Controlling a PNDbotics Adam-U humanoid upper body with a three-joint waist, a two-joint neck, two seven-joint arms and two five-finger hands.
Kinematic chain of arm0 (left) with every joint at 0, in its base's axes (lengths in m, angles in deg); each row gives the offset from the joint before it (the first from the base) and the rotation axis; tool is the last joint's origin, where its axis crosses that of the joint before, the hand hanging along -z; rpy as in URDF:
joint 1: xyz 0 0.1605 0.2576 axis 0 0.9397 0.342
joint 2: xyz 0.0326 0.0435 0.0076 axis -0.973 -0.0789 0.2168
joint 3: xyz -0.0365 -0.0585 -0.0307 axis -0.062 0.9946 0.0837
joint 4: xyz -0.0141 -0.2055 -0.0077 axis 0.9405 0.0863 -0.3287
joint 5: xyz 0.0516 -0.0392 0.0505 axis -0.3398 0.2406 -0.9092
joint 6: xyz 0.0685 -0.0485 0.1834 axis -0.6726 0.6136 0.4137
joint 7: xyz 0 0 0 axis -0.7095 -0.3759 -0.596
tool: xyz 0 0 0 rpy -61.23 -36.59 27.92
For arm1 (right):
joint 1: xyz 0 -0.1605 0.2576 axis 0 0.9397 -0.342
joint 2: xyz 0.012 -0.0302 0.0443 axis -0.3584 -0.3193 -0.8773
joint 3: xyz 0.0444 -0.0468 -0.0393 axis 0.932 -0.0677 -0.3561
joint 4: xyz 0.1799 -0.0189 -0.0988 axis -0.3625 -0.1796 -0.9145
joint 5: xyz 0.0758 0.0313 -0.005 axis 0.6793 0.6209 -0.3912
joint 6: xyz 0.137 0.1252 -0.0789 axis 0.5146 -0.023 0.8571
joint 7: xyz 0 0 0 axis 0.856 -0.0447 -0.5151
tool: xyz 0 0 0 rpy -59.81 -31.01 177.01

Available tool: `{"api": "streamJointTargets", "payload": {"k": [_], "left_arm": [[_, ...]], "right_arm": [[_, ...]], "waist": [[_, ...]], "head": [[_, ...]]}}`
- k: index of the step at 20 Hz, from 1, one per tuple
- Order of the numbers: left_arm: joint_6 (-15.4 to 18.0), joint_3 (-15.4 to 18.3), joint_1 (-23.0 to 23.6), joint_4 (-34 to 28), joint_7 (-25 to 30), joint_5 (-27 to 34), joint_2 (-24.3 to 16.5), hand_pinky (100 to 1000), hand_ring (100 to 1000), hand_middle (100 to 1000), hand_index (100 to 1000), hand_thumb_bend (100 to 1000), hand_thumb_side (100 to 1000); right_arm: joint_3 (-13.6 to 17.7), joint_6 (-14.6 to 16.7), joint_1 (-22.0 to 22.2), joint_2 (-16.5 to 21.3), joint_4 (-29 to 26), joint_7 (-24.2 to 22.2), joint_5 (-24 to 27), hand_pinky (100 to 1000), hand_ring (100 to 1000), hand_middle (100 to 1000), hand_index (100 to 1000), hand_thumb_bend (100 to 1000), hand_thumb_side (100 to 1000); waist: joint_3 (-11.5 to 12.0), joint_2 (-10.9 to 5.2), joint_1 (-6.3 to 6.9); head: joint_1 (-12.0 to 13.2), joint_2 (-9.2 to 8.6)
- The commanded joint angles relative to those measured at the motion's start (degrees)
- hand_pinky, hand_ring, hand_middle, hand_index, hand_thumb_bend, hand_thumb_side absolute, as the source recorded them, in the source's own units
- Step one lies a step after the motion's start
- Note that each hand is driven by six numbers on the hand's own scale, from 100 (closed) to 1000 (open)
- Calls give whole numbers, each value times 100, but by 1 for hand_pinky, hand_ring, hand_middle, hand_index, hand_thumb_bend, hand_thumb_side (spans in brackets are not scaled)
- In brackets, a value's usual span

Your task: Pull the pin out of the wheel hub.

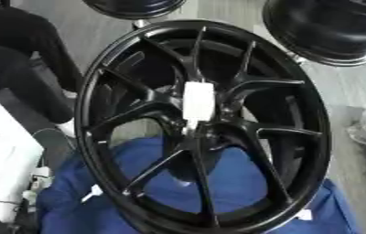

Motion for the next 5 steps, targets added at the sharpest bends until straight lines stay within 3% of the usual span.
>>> {"api": "streamJointTargets", "payload": {"k": [1, 5], "left_arm": [[10, 25, -74, -114, -10, -24, -75, 736, 776, 704, 711, 311, 802], [3, 26, -52, -110, -10, -19, -65, 736, 776, 704, 710, 311, 802]], "right_arm": [[38, 26, -116, -89, 18, 115, 13, 892, 784, 756, 885, 440, 375], [85, 40, -78, -294, 265, 196, -49, 890, 777, 754, 883, 482, 354]], "waist": [[8, -171, 56], [10, -173, 74]], "head": [[8, -95], [11, -116]]}}
